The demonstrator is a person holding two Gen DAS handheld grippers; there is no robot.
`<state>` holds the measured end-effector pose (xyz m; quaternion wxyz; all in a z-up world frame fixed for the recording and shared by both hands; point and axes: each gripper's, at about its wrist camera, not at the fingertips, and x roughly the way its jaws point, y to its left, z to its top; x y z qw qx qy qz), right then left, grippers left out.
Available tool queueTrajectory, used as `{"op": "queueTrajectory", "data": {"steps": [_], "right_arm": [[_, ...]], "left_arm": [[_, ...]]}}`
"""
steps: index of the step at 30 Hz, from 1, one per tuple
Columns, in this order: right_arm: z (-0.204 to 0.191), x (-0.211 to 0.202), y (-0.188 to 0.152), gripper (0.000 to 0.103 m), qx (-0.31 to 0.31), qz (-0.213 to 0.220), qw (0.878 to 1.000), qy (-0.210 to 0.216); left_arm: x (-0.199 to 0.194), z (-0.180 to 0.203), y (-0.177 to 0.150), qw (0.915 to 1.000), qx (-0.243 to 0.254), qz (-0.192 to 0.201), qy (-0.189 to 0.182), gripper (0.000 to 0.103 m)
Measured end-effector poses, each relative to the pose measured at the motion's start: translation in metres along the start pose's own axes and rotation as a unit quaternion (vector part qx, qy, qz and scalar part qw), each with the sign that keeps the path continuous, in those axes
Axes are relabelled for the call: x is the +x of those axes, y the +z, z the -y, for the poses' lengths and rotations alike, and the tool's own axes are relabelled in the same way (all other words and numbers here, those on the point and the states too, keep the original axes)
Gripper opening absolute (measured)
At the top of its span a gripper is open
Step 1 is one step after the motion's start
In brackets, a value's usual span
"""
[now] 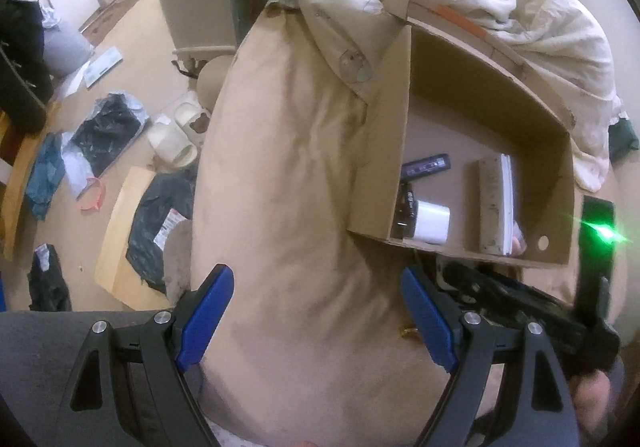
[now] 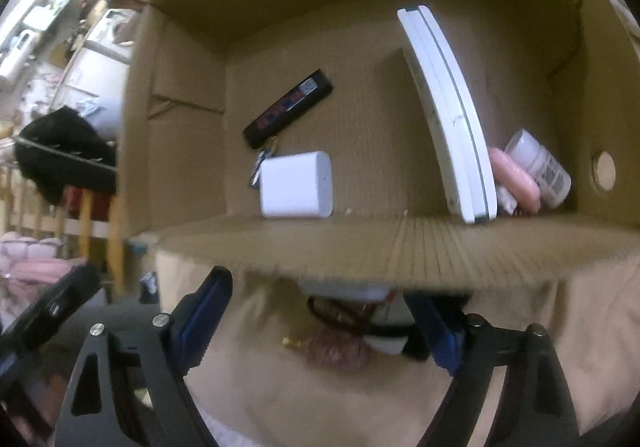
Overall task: Organize rigid objects
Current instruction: 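Grasp the white earbud case with the right gripper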
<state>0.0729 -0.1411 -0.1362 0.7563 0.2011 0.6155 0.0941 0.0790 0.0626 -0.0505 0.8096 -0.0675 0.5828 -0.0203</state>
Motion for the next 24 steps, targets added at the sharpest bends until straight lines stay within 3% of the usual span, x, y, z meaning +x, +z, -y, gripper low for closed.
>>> {"op": "queueTrajectory", "data": {"steps": [4,12,13,15,19,24], "right_arm": [[-0.002,0.011,0.006,0.094,0.006,-0.013,1.000,-0.013],[-0.030,0.029,0.000,0.091,-0.064,-0.017,0.995,-0.078],[-0.032,0.030,-0.002,0.086,-0.072,-0.015,0.994,-0.085],[-0.037,0.032,-0.004,0.057,-0.084,-0.012,0.991,-0.103],[-0.040,0.026,-0.011,0.057,-0.095,-0.011,0.991,-0.094],[-0.035,-0.013,-0.023,0.057,-0.094,-0.008,0.994,-0.055]], "left_arm": [[0.001,0.002,0.001,0.9998,-0.002,-0.008,-0.019,0.084],[0.003,0.005,0.005,0.9997,-0.007,-0.010,-0.022,0.084],[0.003,0.004,0.005,0.9997,-0.009,-0.010,-0.019,0.084],[0.004,0.002,0.004,0.9997,-0.010,-0.012,-0.017,0.084],[0.006,0.000,0.005,0.9998,-0.013,-0.013,-0.011,0.084],[0.007,-0.004,0.005,0.9996,-0.022,-0.016,-0.007,0.084]]}}
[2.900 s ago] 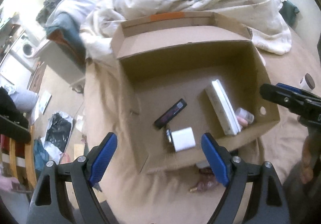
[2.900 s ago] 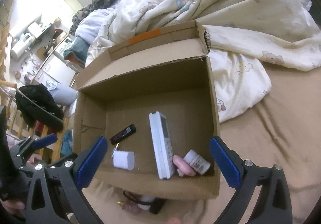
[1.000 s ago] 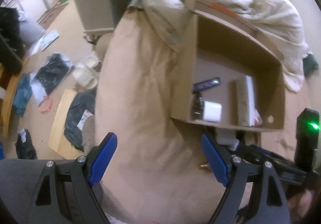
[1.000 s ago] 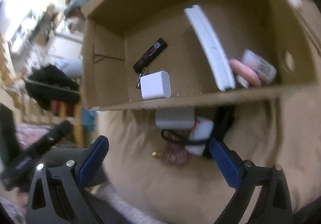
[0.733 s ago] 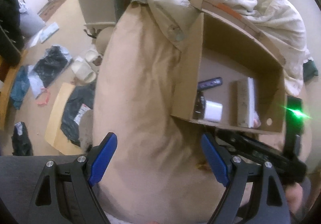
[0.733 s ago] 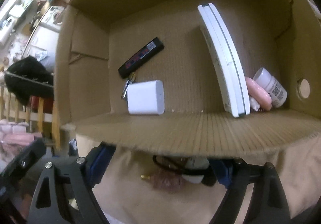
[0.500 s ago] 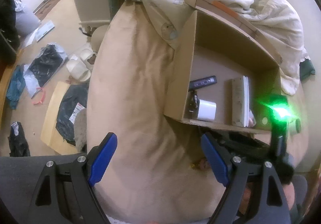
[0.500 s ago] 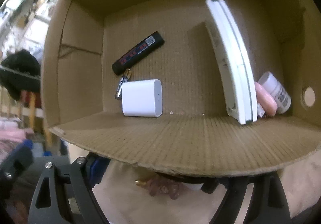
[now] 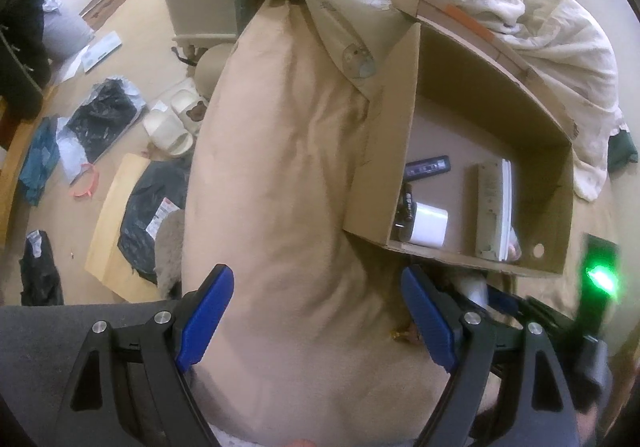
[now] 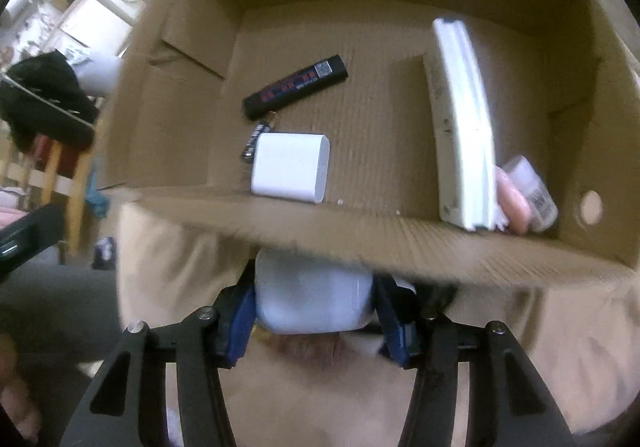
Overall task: Organize rigid objects
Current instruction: 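Grasp the white earbud case with the right gripper, then grasp the pink perfume bottle with the left gripper while the right holds the earbud case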
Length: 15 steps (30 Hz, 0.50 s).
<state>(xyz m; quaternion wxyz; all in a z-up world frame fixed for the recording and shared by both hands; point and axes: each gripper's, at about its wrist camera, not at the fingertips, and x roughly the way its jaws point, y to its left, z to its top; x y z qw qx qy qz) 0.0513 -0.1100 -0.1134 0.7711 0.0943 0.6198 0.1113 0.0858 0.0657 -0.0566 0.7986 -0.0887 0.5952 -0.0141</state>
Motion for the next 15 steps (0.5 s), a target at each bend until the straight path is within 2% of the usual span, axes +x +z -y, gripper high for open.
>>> {"op": "queueTrajectory", "data": {"steps": [5,10,13,15], "right_arm": [[0.000,-0.050,-0.018,0.057,-0.026,0.038,0.999,0.013],[0.028,-0.093,-0.020,0.057,-0.032,0.087,0.995,0.030],[0.043,-0.098,-0.022,0.057,-0.030,0.126,0.991,0.028],[0.058,-0.092,-0.031,0.057,0.001,0.163,0.986,0.038]], "left_arm": [[0.001,0.002,-0.001,1.0000,0.009,0.000,0.004,0.084],[0.006,0.008,-0.007,0.9996,0.026,-0.006,0.013,0.084],[0.009,0.010,-0.011,0.9992,0.034,-0.010,0.020,0.084],[0.013,0.014,-0.013,0.9987,0.040,-0.014,0.026,0.084]]}}
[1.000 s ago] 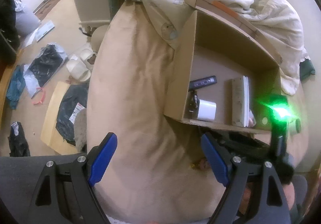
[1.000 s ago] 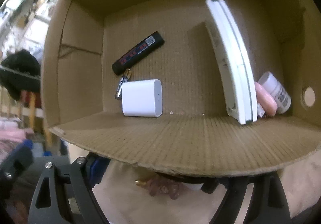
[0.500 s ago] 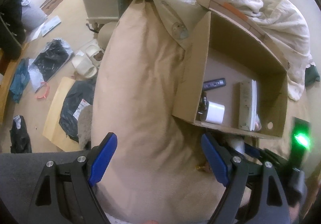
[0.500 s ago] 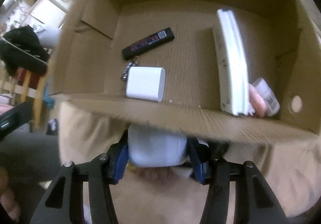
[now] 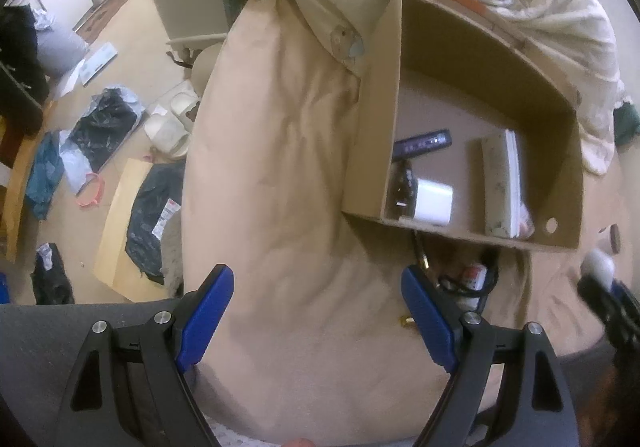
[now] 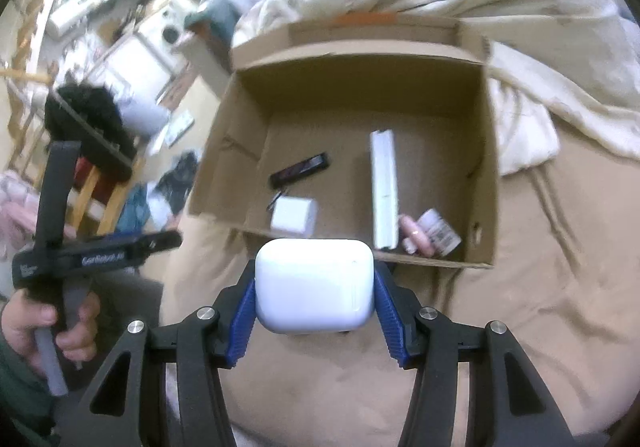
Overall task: Organize rigid objects
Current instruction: 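Grasp the pink perfume bottle with the left gripper while the right holds the earbud case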
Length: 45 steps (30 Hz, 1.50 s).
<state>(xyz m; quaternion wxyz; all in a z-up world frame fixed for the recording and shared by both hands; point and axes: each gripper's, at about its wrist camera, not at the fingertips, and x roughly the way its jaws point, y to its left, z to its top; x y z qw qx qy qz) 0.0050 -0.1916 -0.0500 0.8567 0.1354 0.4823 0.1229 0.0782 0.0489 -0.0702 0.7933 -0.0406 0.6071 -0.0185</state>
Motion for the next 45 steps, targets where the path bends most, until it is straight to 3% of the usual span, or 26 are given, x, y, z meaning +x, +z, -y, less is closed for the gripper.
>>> {"op": "queueTrajectory", "data": {"steps": [3,13,17,20,27,30,36,41,45], "right_arm": [[0.020,0.014,-0.011,0.057,0.066,-0.009,0.998,-0.006],[0.026,-0.013,-0.007,0.057,0.066,0.021,0.998,0.014],[0.026,-0.030,-0.004,0.057,0.070,0.053,0.996,0.029],[0.030,-0.038,-0.002,0.057,0.081,0.064,0.994,0.039],[0.049,-0.049,-0.003,0.057,0.127,0.081,0.986,0.066],[0.053,-0.049,-0.002,0.057,0.136,0.078,0.985,0.072],[0.055,-0.047,-0.002,0.057,0.140,0.075,0.985,0.071],[0.056,-0.045,-0.001,0.057,0.142,0.071,0.985,0.069],[0.060,-0.041,-0.001,0.057,0.151,0.062,0.984,0.071]], "left_arm": [[0.009,0.001,0.002,0.9999,-0.005,-0.012,0.000,0.084],[0.019,0.014,-0.006,0.9982,0.032,0.003,0.050,0.084],[0.025,0.025,-0.018,0.9976,0.052,-0.011,0.043,0.084],[0.034,0.035,-0.031,0.9981,0.050,-0.033,0.015,0.084],[0.061,0.066,-0.052,0.9958,0.074,-0.051,0.016,0.084],[0.075,0.081,-0.057,0.9942,0.089,-0.057,0.024,0.084],[0.079,0.113,-0.064,0.9938,0.102,-0.028,0.036,0.084],[0.091,0.135,-0.064,0.9913,0.119,-0.041,0.036,0.084],[0.107,0.148,-0.067,0.9872,0.137,-0.057,0.060,0.084]]}}
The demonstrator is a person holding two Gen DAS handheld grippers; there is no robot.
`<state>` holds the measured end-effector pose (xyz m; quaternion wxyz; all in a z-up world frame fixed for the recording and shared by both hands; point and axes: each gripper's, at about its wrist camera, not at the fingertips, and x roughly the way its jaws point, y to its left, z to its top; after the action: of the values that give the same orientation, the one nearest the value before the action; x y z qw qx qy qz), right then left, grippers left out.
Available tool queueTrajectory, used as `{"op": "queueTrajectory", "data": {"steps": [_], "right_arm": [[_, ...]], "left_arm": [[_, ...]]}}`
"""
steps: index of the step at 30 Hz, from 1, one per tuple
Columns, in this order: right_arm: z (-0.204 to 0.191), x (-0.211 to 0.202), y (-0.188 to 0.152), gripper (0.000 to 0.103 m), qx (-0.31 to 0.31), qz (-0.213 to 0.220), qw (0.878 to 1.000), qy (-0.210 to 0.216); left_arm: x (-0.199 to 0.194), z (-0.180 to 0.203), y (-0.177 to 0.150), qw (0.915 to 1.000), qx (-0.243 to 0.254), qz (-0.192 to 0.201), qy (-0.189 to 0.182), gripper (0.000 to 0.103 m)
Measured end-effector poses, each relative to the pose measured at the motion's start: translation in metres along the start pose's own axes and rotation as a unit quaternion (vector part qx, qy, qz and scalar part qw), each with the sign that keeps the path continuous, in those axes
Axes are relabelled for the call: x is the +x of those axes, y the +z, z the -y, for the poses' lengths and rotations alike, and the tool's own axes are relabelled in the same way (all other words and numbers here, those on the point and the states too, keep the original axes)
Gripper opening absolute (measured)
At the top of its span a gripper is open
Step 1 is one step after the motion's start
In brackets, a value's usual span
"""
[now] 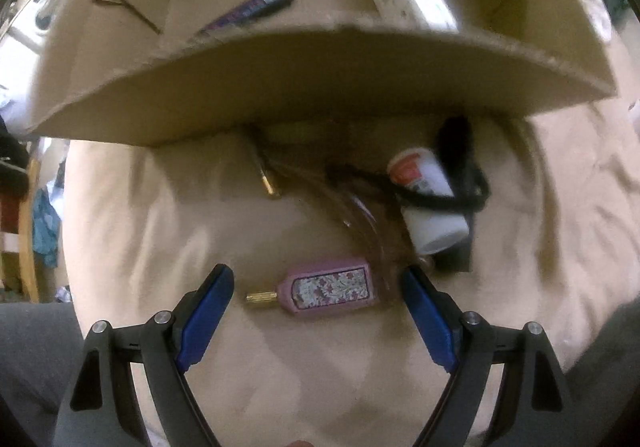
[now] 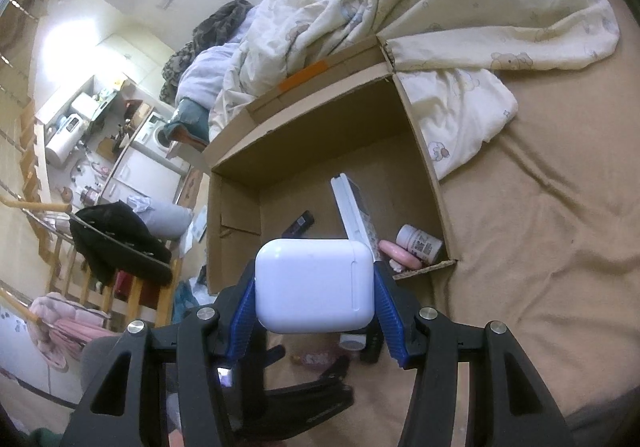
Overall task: Organize rigid objects
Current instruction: 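Grasp the pink perfume bottle with the left gripper while the right holds the earbud case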
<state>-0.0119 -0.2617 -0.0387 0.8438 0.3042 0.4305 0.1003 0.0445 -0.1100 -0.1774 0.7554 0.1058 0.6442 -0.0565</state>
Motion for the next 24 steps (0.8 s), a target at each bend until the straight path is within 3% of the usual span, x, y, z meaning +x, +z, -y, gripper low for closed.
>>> {"op": "queueTrajectory", "data": {"steps": [4,6,9,14,24], "right_arm": [[0.002,0.000,0.001,0.057,0.003,0.001,1.000,0.000],[0.002,0.000,0.001,0.057,0.003,0.001,1.000,0.000],[0.002,0.000,0.001,0.057,0.000,0.001,1.000,-0.002],[0.006,0.001,0.001,0.057,0.002,0.001,1.000,-0.017],[0.010,0.000,-0.001,0.057,0.011,0.001,0.999,-0.035]], "left_arm": [[0.008,-0.002,0.004,0.9999,-0.014,-0.002,-0.008,0.082],[0.008,-0.006,0.000,0.9998,-0.012,-0.001,-0.013,0.071],[0.008,-0.008,-0.002,0.9999,-0.008,-0.005,-0.010,0.069],[0.008,-0.017,-0.004,0.9997,-0.011,-0.018,-0.012,0.068],[0.006,-0.061,-0.040,0.9975,-0.003,-0.070,-0.001,0.068]]}}
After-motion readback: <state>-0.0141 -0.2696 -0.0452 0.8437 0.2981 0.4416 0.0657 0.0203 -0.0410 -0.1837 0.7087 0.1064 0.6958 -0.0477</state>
